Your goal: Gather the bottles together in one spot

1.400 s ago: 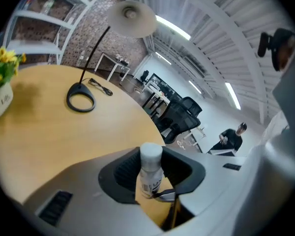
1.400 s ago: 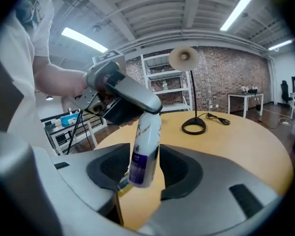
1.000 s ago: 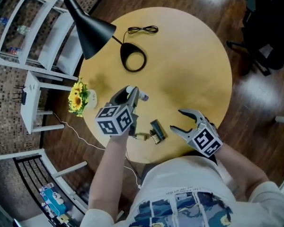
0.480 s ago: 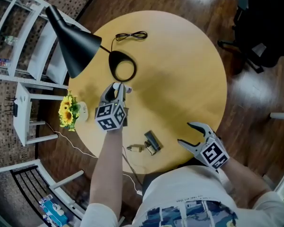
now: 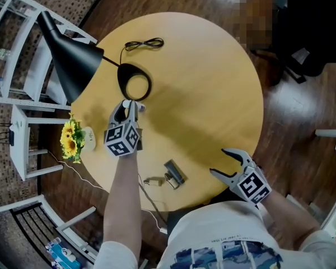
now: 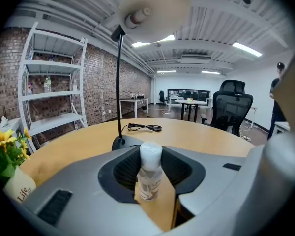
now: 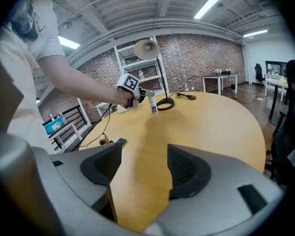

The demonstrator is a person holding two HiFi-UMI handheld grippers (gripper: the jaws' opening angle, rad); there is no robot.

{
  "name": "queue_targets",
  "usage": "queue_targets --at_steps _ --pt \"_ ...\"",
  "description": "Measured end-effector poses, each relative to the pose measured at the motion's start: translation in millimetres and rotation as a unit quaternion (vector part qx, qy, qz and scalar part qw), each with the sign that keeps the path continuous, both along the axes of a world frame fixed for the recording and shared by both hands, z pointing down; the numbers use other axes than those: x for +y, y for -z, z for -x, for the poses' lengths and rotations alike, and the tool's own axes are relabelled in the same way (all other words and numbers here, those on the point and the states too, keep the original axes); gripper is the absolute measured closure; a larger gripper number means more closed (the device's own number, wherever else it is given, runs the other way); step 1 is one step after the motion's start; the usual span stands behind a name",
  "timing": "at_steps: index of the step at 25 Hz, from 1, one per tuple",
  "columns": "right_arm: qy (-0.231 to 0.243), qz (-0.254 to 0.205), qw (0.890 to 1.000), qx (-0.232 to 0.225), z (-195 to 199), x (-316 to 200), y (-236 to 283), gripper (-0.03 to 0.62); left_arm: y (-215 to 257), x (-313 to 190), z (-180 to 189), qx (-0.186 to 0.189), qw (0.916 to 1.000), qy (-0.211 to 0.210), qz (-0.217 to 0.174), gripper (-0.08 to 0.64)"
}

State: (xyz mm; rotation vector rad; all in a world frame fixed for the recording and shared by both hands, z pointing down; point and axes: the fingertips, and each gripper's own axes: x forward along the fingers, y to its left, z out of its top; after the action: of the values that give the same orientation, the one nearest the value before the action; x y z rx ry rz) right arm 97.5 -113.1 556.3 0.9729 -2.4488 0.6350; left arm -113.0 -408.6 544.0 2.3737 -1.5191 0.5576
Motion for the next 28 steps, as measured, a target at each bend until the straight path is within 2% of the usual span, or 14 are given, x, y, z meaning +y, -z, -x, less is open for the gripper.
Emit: queue_targets --at_steps 7,10,12,16,20,23,28 --pt "0.008 -0.006 1.0 0.012 0.7 3.9 -0.1 0.278 0.3 2.4 -1.4 -0.014 0.9999 -0.004 0.002 0.434" --pt "0.012 -0.011 1.0 0.012 3.6 4.3 1.4 0.278 6.5 4.5 0.0 -0.015 0.9998 -0.008 -0.006 0.406" --pt "0.017 -0.014 1.0 0.012 5.1 5.2 2.5 0.278 13.6 7.5 3.0 -0.017 0.9997 -0.006 -0.014 0.352" --pt "0.016 -0.022 0.999 0.02 6.6 5.3 5.5 0.278 32.3 28.0 16.9 -0.014 0.9995 0.017 -0.022 0.347" --pt "0.007 -0.03 0.999 0.03 12.5 1.3 12.2 0.278 48.9 80.6 25.8 0.013 0.9995 0.028 0.003 0.347" --pt "0.029 -0.052 0.998 0.03 23.0 -0.3 21.4 0.278 59.1 133.4 26.6 0.032 0.9989 0.028 0.021 0.347" --pt "0.037 -0.066 0.997 0.015 41.6 14.9 45.2 0.279 85.4 225.8 25.5 0.041 0.9988 0.004 0.025 0.347"
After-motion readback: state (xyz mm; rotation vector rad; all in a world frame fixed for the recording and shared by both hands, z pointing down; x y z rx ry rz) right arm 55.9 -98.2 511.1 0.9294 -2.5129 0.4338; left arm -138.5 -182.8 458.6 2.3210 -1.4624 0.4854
